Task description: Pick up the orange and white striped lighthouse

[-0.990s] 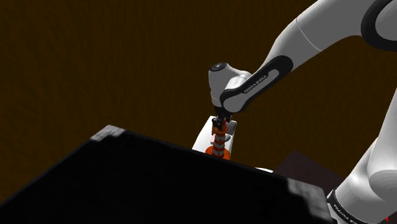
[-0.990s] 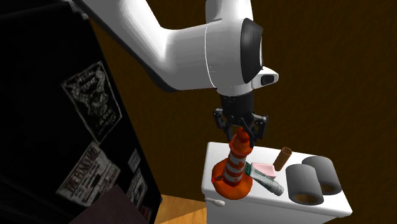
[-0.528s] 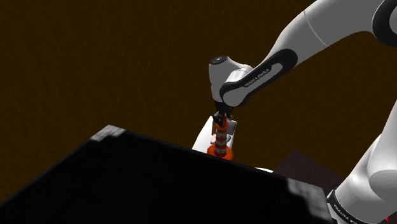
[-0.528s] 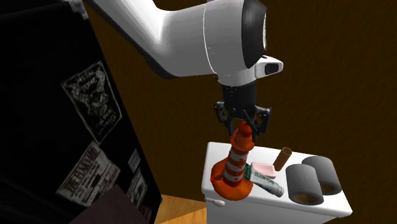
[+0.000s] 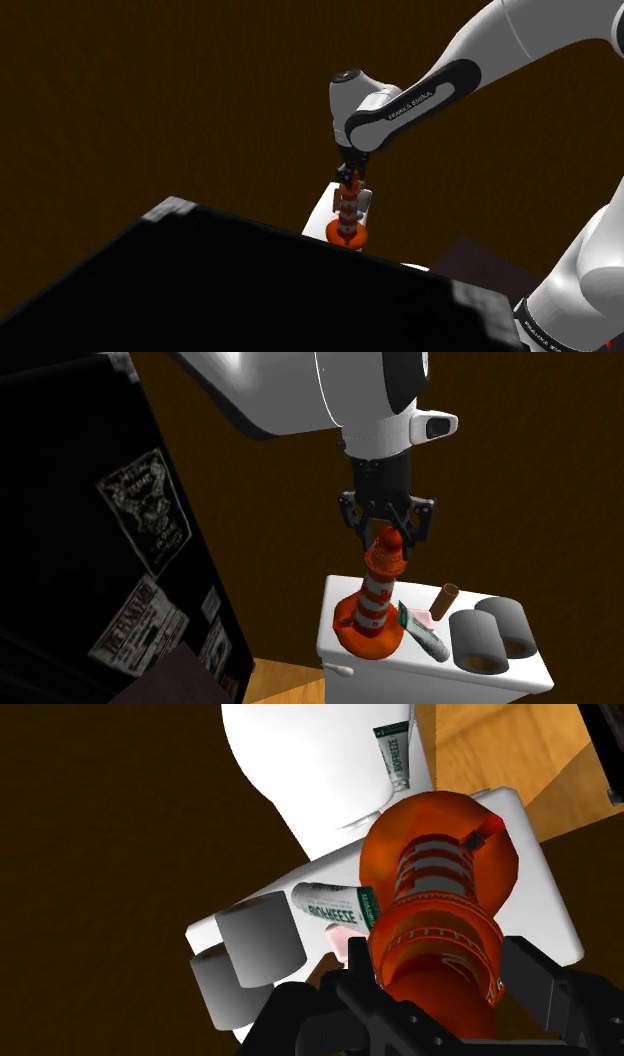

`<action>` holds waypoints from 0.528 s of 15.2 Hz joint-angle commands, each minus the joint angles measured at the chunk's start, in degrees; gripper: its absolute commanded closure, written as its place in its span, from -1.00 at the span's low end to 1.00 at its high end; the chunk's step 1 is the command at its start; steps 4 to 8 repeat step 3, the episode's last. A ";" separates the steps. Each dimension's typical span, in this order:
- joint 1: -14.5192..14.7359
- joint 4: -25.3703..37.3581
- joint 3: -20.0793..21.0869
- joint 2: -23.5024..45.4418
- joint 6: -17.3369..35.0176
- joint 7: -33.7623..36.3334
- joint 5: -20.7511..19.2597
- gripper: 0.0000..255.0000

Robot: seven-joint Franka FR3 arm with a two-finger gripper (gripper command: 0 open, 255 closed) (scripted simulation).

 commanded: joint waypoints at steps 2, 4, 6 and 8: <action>0.07 0.60 0.14 -1.05 -1.51 -0.58 0.55 1.00; 0.07 0.61 0.14 -1.04 -1.52 -0.57 0.54 1.00; 0.07 0.61 0.14 -1.04 -1.52 -0.57 0.54 1.00; 0.07 0.61 0.14 -1.04 -1.52 -0.57 0.54 1.00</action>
